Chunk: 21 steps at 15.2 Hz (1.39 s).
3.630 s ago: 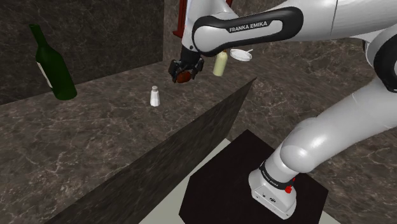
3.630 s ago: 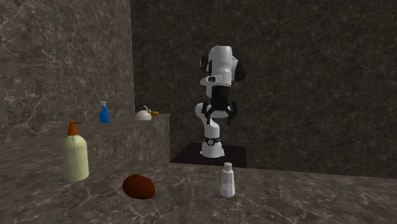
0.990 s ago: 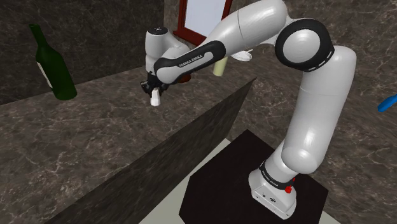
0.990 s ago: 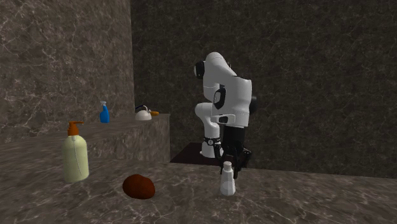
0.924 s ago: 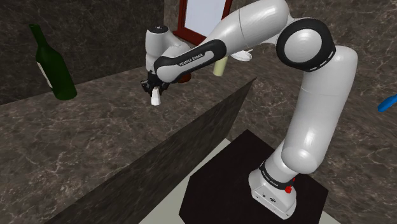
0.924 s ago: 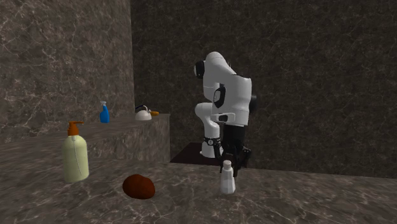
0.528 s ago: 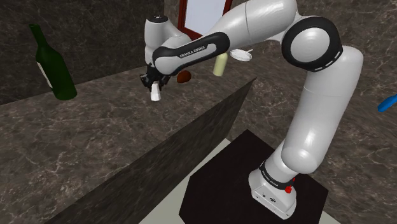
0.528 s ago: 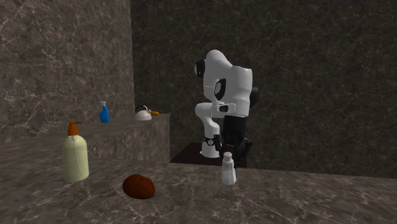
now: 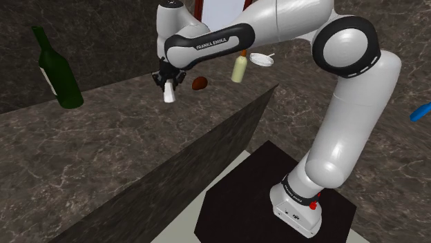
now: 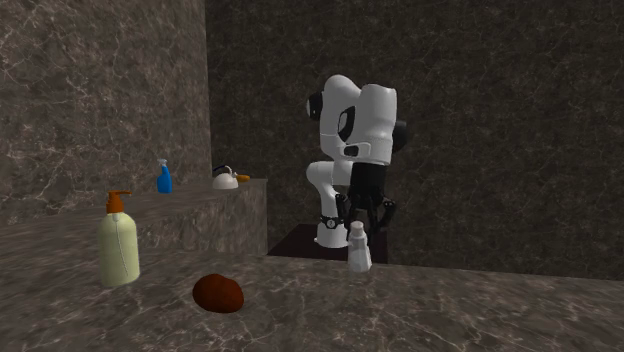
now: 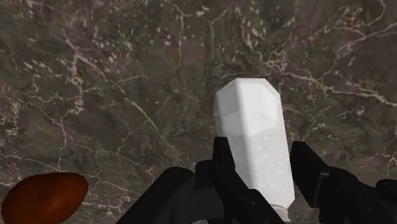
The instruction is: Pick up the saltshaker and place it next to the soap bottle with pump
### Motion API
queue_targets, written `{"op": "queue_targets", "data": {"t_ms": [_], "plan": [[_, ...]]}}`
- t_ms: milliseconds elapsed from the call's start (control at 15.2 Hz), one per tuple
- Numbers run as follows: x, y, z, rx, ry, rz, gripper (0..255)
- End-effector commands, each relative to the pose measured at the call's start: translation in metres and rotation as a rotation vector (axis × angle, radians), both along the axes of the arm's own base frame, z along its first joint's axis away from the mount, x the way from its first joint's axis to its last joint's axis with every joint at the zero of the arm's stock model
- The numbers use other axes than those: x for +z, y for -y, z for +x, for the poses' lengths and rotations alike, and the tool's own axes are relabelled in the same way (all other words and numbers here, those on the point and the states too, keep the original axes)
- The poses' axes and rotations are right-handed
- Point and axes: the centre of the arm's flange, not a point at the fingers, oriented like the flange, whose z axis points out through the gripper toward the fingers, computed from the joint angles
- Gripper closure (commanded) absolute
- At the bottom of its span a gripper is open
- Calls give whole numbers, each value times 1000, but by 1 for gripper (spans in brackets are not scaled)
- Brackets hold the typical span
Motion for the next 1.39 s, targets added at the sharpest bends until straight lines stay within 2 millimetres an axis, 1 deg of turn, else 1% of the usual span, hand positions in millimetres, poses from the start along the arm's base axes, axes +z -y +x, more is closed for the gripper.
{"op": "queue_targets", "data": {"t_ms": [0,1320], "plan": [[11,-1,-1,0,0,0,255],[117,-1,-1,0,0,0,255]]}}
